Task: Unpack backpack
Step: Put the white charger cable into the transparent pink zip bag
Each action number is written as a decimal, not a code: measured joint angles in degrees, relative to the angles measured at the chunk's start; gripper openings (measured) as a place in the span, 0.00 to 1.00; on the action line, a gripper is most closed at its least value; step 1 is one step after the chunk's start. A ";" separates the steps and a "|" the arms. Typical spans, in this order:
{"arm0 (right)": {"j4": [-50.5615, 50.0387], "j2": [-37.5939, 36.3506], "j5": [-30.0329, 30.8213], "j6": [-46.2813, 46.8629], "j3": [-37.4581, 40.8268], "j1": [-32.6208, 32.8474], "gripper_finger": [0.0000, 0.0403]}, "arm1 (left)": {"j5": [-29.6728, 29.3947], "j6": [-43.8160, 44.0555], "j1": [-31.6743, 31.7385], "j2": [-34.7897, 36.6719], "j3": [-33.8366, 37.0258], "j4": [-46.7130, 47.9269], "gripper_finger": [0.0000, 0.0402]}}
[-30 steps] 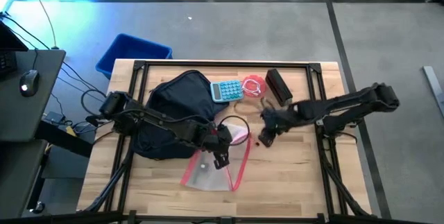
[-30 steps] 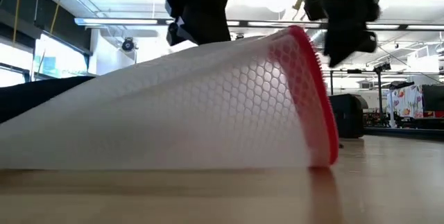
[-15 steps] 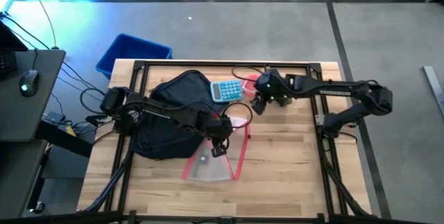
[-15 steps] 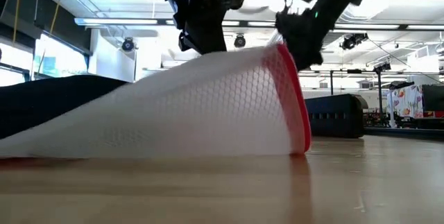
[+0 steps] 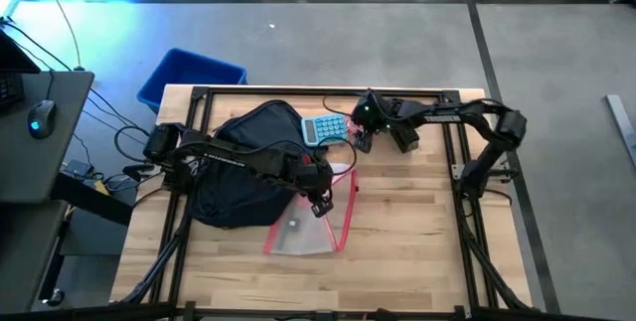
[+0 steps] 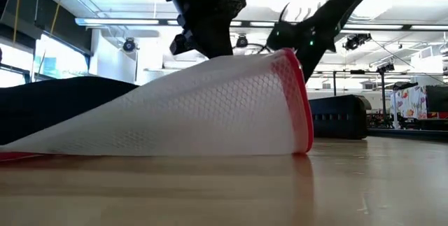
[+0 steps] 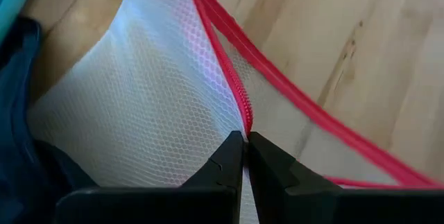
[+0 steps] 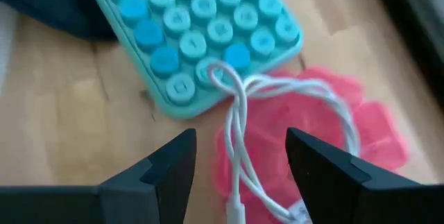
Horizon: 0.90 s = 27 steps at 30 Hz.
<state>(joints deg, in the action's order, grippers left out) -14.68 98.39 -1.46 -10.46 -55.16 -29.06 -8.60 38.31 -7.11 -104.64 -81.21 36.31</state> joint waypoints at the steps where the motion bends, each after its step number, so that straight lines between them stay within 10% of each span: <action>1: -0.13 0.61 -1.61 0.10 0.00 -0.53 0.48 | -0.63 1.76 -0.02 0.00 0.00 0.03 0.00; 10: -0.37 -3.56 -8.72 -0.11 0.00 -0.75 0.03 | -6.10 16.00 -0.02 0.00 0.00 0.83 0.00; 20: -14.22 -21.00 -9.48 4.30 0.13 3.03 0.00 | -7.41 15.46 -1.60 0.00 0.00 1.76 0.00; 27: -11.08 -16.36 -8.51 8.62 0.18 4.14 0.03 | -7.11 10.17 -3.30 0.00 0.00 1.65 0.00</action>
<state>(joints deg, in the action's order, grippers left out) -25.76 82.03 -9.98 -1.84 -54.97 -24.92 -15.70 48.49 -10.41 -104.64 -81.21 37.95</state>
